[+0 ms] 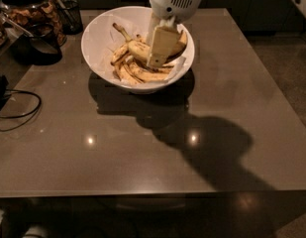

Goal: Pick banana from white bowl

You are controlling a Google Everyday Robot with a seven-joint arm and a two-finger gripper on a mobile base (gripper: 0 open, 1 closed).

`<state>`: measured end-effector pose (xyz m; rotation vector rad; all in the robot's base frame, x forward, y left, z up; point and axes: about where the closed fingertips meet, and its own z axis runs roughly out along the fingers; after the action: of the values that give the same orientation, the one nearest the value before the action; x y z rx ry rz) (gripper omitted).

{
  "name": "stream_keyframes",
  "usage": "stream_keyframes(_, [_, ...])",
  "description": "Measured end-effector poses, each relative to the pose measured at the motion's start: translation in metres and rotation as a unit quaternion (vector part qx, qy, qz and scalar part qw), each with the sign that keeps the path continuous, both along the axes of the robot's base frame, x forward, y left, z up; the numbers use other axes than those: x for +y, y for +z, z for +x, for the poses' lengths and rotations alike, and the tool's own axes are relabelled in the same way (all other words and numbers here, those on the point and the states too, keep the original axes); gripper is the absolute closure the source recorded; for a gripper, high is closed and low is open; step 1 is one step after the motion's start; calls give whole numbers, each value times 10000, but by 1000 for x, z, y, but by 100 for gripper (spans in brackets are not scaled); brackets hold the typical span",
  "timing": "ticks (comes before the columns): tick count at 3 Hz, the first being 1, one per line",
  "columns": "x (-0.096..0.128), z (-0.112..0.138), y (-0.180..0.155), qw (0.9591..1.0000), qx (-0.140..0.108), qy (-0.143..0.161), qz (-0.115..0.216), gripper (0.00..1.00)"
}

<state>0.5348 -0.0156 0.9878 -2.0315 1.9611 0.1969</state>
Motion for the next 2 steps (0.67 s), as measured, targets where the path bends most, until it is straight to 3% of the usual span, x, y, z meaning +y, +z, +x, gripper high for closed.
stream_keyframes(1, [4,5,0,9999,-80,-9,60,100])
stream_keyframes(2, [5,-6,0,9999,-68,35,129,100])
